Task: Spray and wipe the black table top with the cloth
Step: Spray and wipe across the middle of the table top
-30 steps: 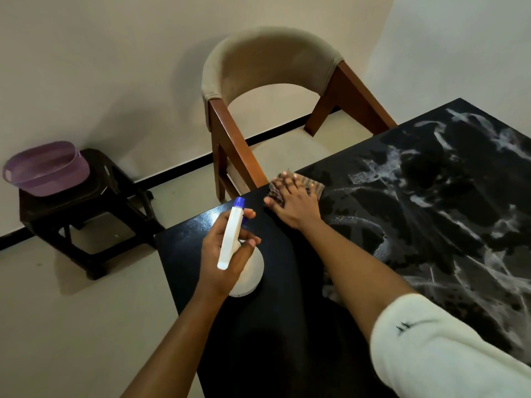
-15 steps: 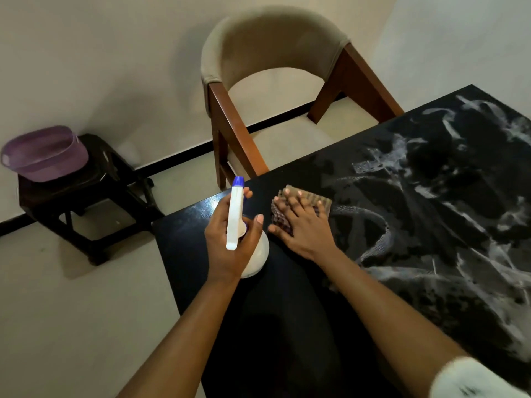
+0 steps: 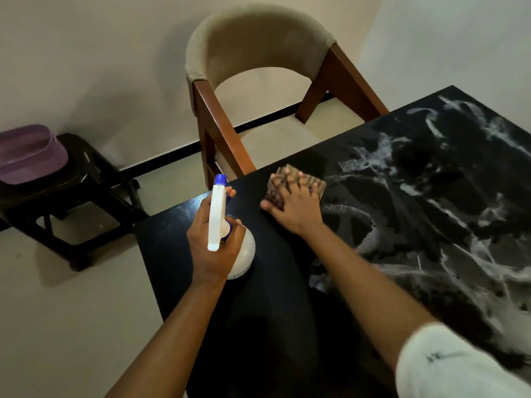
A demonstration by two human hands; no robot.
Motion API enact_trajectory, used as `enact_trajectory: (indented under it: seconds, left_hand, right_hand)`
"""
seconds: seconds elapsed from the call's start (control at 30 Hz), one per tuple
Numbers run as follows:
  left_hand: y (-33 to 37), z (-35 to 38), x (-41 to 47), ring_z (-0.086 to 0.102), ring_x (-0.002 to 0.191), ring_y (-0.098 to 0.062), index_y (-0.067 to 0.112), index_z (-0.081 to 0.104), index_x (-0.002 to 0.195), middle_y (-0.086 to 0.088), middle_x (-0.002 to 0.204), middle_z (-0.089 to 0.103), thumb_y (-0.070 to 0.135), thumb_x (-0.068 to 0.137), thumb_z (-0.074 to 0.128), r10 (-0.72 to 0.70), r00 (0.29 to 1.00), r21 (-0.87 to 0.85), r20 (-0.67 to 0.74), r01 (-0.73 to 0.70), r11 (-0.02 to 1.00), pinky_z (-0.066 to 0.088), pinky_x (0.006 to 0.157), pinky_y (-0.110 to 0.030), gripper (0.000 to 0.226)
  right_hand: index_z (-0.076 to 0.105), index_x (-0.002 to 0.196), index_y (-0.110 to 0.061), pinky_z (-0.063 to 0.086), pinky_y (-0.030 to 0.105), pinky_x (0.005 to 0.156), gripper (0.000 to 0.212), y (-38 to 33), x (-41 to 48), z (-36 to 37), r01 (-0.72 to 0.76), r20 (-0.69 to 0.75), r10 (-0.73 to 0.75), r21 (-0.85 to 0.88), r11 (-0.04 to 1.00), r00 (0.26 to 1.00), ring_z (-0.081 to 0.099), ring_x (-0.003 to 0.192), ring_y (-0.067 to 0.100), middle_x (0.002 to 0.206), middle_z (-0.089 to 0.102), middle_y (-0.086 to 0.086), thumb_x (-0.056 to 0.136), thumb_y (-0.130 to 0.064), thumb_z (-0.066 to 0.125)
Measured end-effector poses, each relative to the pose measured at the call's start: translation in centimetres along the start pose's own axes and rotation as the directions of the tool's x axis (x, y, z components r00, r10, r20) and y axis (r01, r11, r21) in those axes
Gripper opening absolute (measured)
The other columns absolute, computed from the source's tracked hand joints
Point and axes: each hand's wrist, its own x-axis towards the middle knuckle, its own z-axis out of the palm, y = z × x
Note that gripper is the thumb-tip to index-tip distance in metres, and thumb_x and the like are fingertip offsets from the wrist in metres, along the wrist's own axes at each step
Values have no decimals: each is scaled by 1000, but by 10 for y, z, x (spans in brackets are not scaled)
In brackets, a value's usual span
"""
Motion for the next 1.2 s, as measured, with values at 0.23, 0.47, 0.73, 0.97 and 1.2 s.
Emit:
enact_trajectory:
  seconds: [0.23, 0.47, 0.73, 0.97, 1.2]
  left_hand:
    - [2, 0, -1, 67, 81, -34, 24, 48, 124, 5, 114, 60, 32, 79, 62, 19, 1000, 15, -3, -19, 1000, 57, 81, -53, 48]
    - [4, 0, -1, 67, 86, -14, 39, 45, 121, 33, 105, 59, 36, 80, 64, 41, 999, 34, -11, -40, 999, 53, 88, -21, 46]
    - [3, 1, -3, 60, 93, 10, 8, 51, 119, 9, 100, 58, 1, 77, 68, -8, 1000, 52, -27, 9, 999, 46, 85, -5, 46]
    - [24, -1, -3, 64, 96, -31, -1, 48, 128, -22, 104, 63, -1, 80, 69, -164, 986, 159, 11, 160, 974, 54, 90, -41, 53]
    - [91, -12, -29, 58, 91, -11, 21, 57, 116, 0, 106, 62, -5, 78, 68, -257, 916, 193, 307, 205, 960, 48, 75, -17, 47]
  right_hand:
    - [8, 151, -42, -4, 53, 114, 80, -13, -88, 19, 156, 7, -156, -17, 988, 988, 4, 148, 30, 162, 7, 2, 82, -81, 16]
    - [10, 152, -36, -1, 59, 113, 79, 30, 72, -19, -81, 36, 82, -6, 997, 996, 0, 147, 37, 161, -5, 10, 87, -76, 28]
    - [16, 152, -34, 2, 54, 115, 73, 2, -37, 0, 35, -3, -35, -14, 999, 999, 8, 147, 31, 161, 10, 3, 90, -68, 35]
    - [38, 144, -34, 6, 50, 116, 56, -30, -200, 15, 64, 19, -69, 199, 978, 997, 19, 145, 21, 155, 30, -8, 92, -49, 48]
    - [61, 126, -18, 34, 36, 111, 44, -23, -267, -49, -358, 395, 13, 818, 450, 919, 57, 119, 17, 123, 66, 4, 92, -45, 57]
